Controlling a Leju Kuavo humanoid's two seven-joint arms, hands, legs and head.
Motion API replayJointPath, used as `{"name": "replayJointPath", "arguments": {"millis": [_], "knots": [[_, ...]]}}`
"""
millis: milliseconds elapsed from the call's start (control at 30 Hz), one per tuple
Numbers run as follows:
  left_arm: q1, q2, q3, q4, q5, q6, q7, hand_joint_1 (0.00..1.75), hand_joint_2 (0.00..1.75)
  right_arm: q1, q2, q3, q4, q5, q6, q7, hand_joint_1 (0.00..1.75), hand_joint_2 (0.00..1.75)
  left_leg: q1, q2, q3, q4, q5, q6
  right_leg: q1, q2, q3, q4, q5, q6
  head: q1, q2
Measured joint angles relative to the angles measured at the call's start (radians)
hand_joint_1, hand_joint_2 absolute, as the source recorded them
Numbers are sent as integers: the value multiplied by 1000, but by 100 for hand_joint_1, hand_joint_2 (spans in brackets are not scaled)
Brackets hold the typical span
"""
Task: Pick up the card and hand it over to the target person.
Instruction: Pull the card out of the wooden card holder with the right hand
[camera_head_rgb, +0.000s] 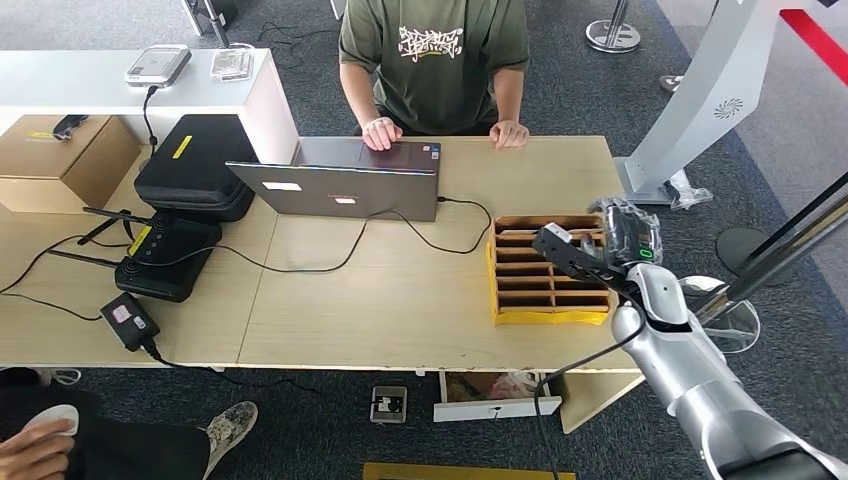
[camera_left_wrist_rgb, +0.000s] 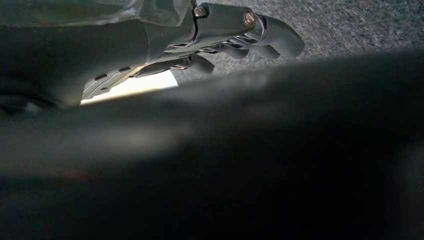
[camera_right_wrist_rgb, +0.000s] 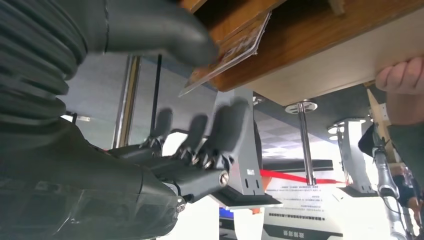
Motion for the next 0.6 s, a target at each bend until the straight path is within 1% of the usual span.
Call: {"name": "replayJointPath", "arguments": {"millis": [133, 300, 433, 533, 600], "knots": [[0, 1, -2, -1, -4, 5, -2, 0, 0, -13, 0, 1, 40, 20, 7, 13, 151, 175, 0, -1, 0, 0, 0, 0, 0, -1, 0, 0, 0, 0, 0, 0], [0, 3, -4, -1, -9, 10, -5, 0, 0, -31, 1, 3, 111, 35, 11, 16, 161, 175, 0, -1, 0, 0, 0, 0, 0, -1, 0, 0, 0, 0, 0, 0], [1, 7, -9, -1, -16, 16, -5, 0, 0, -25, -5, -9, 132, 25, -11, 7, 162, 175, 0, -1, 1, 0, 0, 0, 0, -1, 1, -1, 0, 0, 0, 0], [1, 8, -10, -1, -19, 16, -2, 0, 0, -14, -17, -22, 108, 4, -35, -19, 158, 175, 0, -2, 1, 0, 0, 0, 0, -2, 2, -1, 0, 0, 0, 0], [1, 7, -9, -1, -20, 16, 2, 0, 0, -8, -25, -30, 69, -11, -43, -32, 161, 175, 0, -3, 0, 0, 0, 0, 0, -3, 1, 0, 0, 0, 0, 0]]}}
